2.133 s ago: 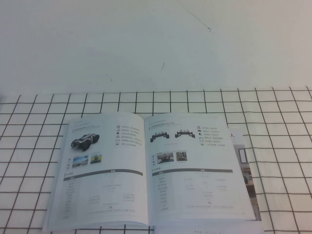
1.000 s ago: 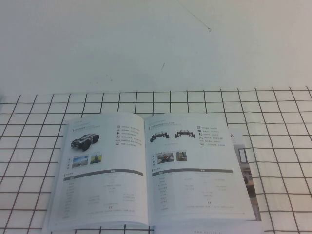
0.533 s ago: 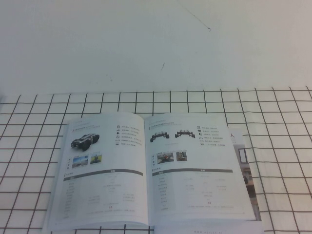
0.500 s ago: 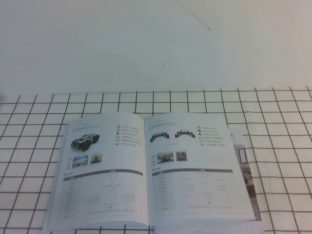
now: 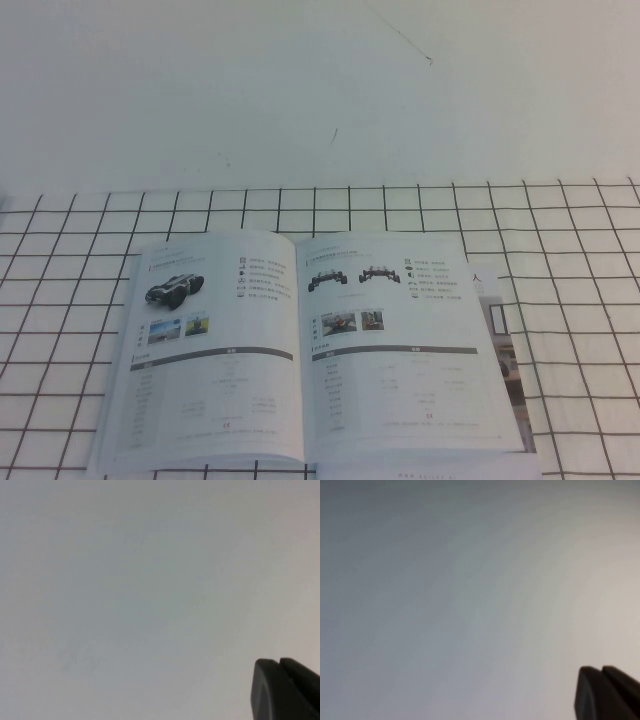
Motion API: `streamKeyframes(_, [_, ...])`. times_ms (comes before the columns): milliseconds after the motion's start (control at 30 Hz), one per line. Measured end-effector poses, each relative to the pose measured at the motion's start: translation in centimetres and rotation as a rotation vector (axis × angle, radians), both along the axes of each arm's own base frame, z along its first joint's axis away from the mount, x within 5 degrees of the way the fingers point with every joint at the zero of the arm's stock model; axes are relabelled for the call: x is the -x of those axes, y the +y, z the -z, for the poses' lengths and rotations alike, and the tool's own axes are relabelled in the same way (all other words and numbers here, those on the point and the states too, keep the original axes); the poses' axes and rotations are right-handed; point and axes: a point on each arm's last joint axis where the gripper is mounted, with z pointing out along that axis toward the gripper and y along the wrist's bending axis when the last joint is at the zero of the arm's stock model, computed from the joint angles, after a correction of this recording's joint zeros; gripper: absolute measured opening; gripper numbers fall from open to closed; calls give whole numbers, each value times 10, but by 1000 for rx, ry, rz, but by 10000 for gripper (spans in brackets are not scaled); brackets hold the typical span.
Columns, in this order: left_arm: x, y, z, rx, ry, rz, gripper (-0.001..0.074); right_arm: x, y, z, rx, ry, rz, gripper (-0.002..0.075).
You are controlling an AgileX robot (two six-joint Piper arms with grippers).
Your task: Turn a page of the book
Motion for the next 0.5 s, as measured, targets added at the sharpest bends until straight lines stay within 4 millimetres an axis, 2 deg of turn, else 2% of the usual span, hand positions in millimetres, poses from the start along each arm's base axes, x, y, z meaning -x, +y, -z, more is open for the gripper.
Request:
streamKeyframes(100, [11,-5,-32,-80,-51,1,-2,15,2,-31,3,-105,-13,-2])
streamKeyframes(233, [37,-10,-80,-165,-135,-25,-2,40,5,-70,19,-249,-20,-2])
streamKeyframes(333, [55,-11,-111,-190,-198,-47,-2,56,7,-90,26,-327,-24,-2])
streamKeyframes(500, [66,-13,-156,-249,-231,-87,-2,75,9,-115,37,-417,-24,-2])
